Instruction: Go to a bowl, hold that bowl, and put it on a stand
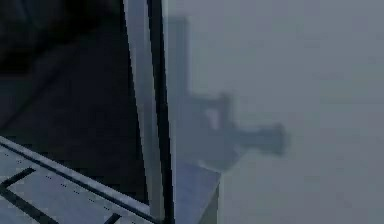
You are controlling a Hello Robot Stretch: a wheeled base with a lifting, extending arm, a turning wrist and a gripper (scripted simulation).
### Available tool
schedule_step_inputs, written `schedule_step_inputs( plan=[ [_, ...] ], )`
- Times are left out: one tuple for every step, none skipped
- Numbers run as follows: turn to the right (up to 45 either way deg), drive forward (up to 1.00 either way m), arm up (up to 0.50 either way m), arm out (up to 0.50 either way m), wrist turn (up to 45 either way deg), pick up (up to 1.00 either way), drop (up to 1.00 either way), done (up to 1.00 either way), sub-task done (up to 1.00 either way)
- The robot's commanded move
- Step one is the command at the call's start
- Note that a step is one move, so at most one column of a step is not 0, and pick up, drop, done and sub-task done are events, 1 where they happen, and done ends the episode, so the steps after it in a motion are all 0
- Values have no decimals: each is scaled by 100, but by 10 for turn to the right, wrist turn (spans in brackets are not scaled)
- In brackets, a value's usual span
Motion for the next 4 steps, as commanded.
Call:
schedule_step_inputs(
  plan=[
    [240,0,0,0,0,0,0,0,0],
    [0,10,0,0,0,0,0,0,0],
    [-450,0,0,0,0,0,0,0,0],
    [-450,0,0,0,0,0,0,0,0]
  ],
)
